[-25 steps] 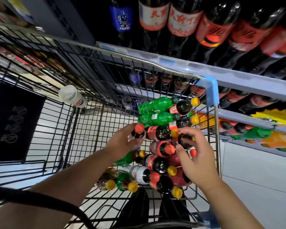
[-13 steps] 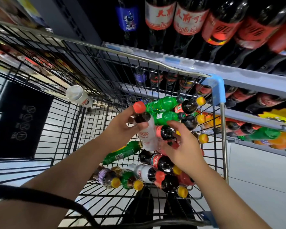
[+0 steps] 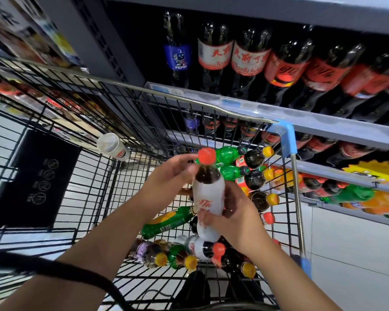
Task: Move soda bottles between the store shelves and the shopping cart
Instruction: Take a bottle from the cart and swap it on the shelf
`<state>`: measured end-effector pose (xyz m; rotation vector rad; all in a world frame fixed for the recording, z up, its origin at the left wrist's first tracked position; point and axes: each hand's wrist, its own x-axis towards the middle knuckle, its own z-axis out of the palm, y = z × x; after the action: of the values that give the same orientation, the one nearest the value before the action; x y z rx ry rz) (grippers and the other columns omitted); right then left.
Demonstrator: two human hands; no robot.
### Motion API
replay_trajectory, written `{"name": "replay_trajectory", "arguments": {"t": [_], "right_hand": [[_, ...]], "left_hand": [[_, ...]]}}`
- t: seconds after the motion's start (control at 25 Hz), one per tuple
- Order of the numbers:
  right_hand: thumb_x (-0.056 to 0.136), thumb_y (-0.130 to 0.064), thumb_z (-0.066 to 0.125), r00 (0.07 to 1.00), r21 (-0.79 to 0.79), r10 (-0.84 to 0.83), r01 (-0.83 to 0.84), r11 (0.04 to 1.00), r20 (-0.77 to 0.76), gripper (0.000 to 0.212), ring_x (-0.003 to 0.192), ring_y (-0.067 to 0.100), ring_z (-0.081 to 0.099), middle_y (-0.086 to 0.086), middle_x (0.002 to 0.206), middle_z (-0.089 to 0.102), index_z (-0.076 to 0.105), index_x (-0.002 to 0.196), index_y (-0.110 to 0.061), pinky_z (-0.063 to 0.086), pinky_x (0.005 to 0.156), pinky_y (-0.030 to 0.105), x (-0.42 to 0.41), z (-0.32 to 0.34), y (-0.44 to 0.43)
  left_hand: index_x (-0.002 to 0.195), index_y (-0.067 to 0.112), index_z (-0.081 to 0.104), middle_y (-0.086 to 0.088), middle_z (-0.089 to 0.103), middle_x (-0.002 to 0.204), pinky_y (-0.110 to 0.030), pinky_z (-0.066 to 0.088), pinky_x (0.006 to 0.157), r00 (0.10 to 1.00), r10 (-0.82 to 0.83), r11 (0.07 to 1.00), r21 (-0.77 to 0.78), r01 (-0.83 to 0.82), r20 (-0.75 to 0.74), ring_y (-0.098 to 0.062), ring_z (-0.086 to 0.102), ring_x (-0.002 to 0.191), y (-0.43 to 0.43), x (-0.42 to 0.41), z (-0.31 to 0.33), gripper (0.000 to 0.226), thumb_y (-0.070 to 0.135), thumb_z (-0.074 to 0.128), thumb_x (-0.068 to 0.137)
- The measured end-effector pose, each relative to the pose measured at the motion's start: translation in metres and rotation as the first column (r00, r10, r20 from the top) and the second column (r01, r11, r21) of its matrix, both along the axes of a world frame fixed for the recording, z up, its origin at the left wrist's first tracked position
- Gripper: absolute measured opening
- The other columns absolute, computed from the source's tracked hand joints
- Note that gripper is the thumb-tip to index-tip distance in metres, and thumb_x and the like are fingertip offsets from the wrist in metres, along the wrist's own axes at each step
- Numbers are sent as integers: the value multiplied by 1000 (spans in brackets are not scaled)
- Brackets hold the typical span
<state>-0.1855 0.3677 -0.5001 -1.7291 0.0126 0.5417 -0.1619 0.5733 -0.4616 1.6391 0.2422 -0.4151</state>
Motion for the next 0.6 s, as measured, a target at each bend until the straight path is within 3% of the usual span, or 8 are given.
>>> {"name": "replay_trajectory", "arguments": {"t": [0.12, 0.24, 0.36, 0.44, 0.52, 0.6], "right_hand": [[56, -31, 98, 985, 122, -155, 164, 979, -79, 65, 102, 7, 70, -14, 112, 73, 63, 108, -50, 60, 76, 23, -9, 8, -14], [63, -29, 93, 967, 72, -252, 250, 965, 22, 62, 98, 1, 71, -17, 110, 73, 60, 110, -51, 57, 75, 14, -16, 11, -34], [70, -13, 89, 942, 99, -334, 329, 939, 38, 60, 97, 6, 73, -11, 109, 75, 61, 119, -34, 56, 75, 14, -16, 0, -48], [73, -3, 85, 944, 100, -331, 327, 940, 20, 58, 97, 10, 73, -6, 107, 76, 61, 120, -27, 57, 75, 17, -14, -10, -51], [73, -5, 85, 946, 95, -323, 321, 942, 5, 57, 95, 12, 73, -1, 105, 76, 62, 120, -26, 58, 75, 20, -13, -16, -49], [68, -12, 92, 955, 94, -297, 296, 951, 1, 62, 93, 10, 73, -1, 104, 75, 62, 120, -29, 57, 72, 17, -17, -19, -48]], "left_hand": [[109, 39, 69, 15, 70, 116, -41, 61, 79, 992, 65, 974, 223, -40, -104, -17, 69, 103, 14, 6, -26, 41, 69, 51, 88], [115, 24, 65, 1, 68, 118, -35, 59, 77, 947, 28, 792, 586, 174, -320, -18, 67, 84, 34, -4, -86, 29, 44, 61, 95], [145, 24, 44, -7, 55, 143, -28, 55, 70, 845, -53, 703, 581, 410, -532, -19, 63, 101, 48, -26, -139, 64, 38, 73, 89], [158, 26, 22, -11, 45, 152, -35, 55, 85, 811, -128, 620, 592, 515, -571, -28, 57, 122, 50, -37, -164, 97, 34, 81, 82], [160, 23, 14, -14, 45, 150, -42, 50, 99, 812, -165, 525, 647, 552, -559, -33, 51, 131, 47, -48, -184, 106, 30, 83, 80], [160, 22, 15, -15, 45, 149, -45, 48, 103, 819, -183, 486, 674, 557, -544, -33, 49, 133, 41, -54, -200, 100, 27, 80, 84]]}}
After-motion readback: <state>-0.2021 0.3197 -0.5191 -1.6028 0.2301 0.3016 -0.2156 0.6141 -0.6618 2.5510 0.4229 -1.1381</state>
